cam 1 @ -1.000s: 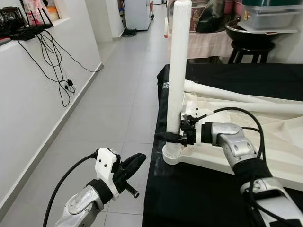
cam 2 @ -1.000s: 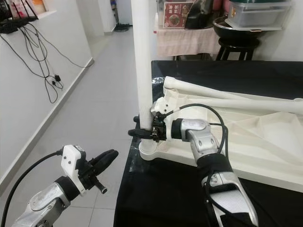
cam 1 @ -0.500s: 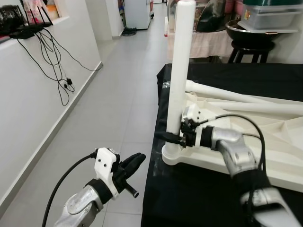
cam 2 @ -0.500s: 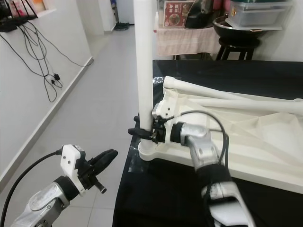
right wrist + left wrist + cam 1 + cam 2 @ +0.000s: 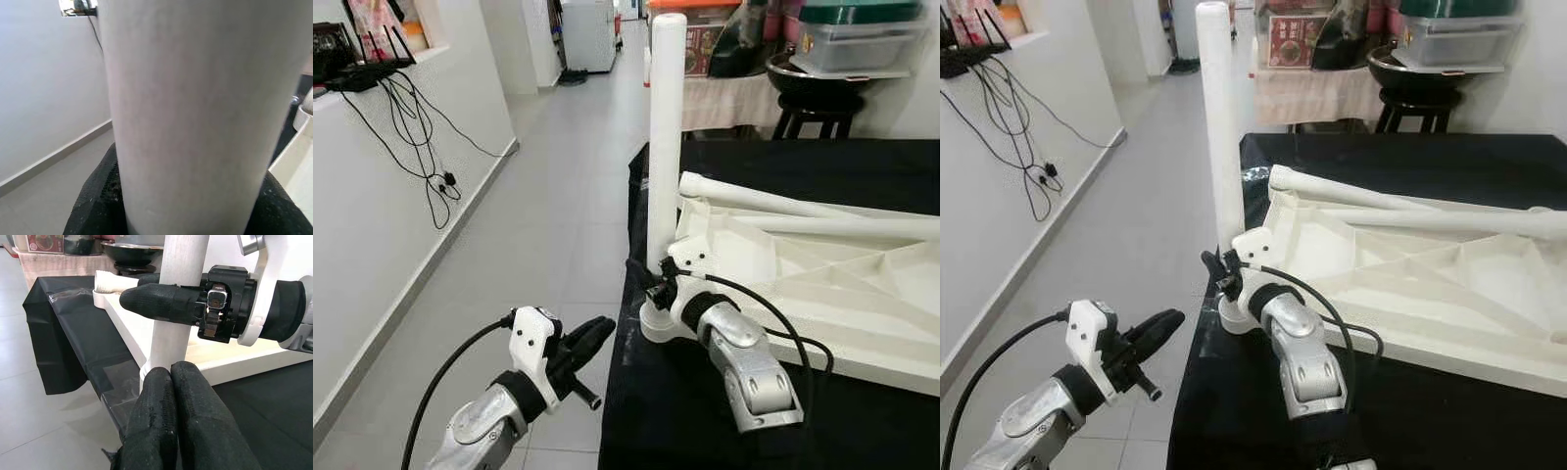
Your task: Building children table
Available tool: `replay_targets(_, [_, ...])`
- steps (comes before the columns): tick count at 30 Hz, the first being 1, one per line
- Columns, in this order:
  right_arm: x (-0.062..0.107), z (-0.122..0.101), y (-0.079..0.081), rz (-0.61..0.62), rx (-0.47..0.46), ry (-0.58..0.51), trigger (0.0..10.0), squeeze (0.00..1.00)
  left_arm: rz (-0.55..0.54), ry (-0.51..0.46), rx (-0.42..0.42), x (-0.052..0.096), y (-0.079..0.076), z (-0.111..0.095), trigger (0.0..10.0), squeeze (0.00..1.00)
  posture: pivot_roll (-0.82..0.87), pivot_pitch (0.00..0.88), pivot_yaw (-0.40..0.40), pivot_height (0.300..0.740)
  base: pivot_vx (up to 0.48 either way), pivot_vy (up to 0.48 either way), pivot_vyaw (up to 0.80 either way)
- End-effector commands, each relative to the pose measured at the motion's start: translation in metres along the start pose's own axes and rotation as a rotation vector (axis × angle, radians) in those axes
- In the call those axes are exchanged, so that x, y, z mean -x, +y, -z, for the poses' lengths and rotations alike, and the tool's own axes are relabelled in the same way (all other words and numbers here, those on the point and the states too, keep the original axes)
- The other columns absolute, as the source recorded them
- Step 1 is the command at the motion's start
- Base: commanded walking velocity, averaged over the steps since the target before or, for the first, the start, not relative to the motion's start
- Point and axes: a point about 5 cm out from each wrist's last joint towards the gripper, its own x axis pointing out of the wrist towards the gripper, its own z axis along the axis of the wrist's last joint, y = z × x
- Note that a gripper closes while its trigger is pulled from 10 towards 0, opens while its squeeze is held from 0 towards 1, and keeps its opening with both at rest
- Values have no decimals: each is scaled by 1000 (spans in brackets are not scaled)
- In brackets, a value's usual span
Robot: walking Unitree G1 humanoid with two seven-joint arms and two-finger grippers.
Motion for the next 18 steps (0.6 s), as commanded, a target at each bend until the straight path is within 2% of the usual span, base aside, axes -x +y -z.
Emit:
replay_targets(1, [3,18,-1,21,-33,108,5020,0,-10,12,-5,1,3,3,10000,0,-6,10,27,740,0,0,0])
replay_targets(2, [3,18,-1,21,-33,108,5020,0,-10,12,-5,1,3,3,10000,0,-6,10,27,740,0,0,0])
replay_targets(3, [2,12,4,-10,-35,90,10000,0,-11,11,-5,0,2,3,10000,0,-5,10,28,740,0,0,0])
replay_targets(4, [0,8,6,-68,-52,69,10000,1000,-10,11,-4,0,2,3,10000,0,-4,10,29,740,0,0,0])
replay_targets(7, [-1,3,10,-125,-73,47,10000,1000,-10,11,-3,0,2,3,10000,0,-4,10,29,740,0,0,0])
replay_targets(9, [-5,-8,5,-242,-71,-6,10000,1000,-8,11,-2,-1,2,3,10000,0,-3,11,30,740,0,0,0])
replay_targets(11, [-7,-12,2,-284,-60,-22,10000,1000,-8,10,-2,-1,2,2,10000,0,0,15,31,740,0,0,0])
replay_targets(12, [-8,-17,-2,-333,-37,-40,10000,267,-8,10,-2,-1,2,2,10000,0,2,15,31,740,0,0,0])
replay_targets(13, [-9,-21,-7,-398,-13,-49,10000,0,-8,9,-3,0,2,2,10000,0,9,23,33,740,0,0,0])
replay_targets(15, [-11,-27,-13,-504,41,-51,10000,0,-9,9,-4,1,1,1,10000,0,19,30,38,740,0,0,0])
replay_targets(17, [-11,-28,-14,-535,56,-47,10000,0,-9,9,-4,1,1,1,10000,0,22,31,38,740,0,0,0])
replay_targets(18, [-11,-29,-18,-611,98,-32,10000,0,-9,12,-5,3,1,0,10000,0,36,39,44,740,0,0,0])
